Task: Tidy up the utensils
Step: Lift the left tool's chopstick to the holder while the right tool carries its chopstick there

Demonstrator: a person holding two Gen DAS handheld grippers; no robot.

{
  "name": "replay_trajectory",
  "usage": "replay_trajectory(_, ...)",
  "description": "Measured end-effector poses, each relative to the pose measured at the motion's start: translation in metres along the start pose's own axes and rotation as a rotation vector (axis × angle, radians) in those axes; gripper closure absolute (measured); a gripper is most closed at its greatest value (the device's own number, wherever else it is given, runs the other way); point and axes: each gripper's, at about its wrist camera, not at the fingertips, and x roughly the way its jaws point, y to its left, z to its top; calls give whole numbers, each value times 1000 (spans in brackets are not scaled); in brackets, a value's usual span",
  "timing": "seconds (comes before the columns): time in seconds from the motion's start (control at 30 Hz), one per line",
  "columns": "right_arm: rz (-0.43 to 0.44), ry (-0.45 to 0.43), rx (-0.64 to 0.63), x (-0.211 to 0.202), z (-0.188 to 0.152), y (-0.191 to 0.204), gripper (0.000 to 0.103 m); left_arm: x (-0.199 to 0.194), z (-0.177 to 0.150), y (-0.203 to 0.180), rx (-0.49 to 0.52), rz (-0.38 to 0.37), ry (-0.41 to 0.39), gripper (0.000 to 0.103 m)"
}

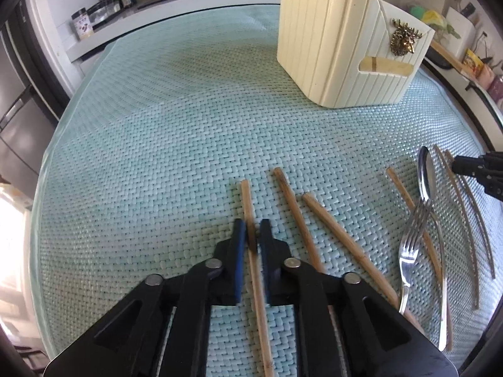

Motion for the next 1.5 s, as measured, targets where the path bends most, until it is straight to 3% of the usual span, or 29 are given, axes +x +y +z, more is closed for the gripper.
replay_trajectory(0.03, -13, -1, -4, 1, 2, 1, 95, 2, 4, 3, 10, 8, -3, 99)
replay_trajectory(0.2, 21, -68, 46, -12, 9, -1, 96, -17, 4, 5, -26, -29, -75, 99)
replay_trajectory(0.5, 77, -325, 39, -121, 4, 13, 96, -129, -3, 18, -124, -117, -344, 99)
replay_trajectory(0.83, 77, -537, -12, -225, -48, 54, 96, -211, -38, 21, -167, -173, -553, 99)
replay_trajectory(1.13, 68, -615, -29, -257, -62, 60, 96, -220, -48, 20, -198, -193, -599, 99)
replay_trajectory(1.5, 65, -651, -31, -264, -64, 58, 96, -236, -47, 15, -175, -201, -639, 100)
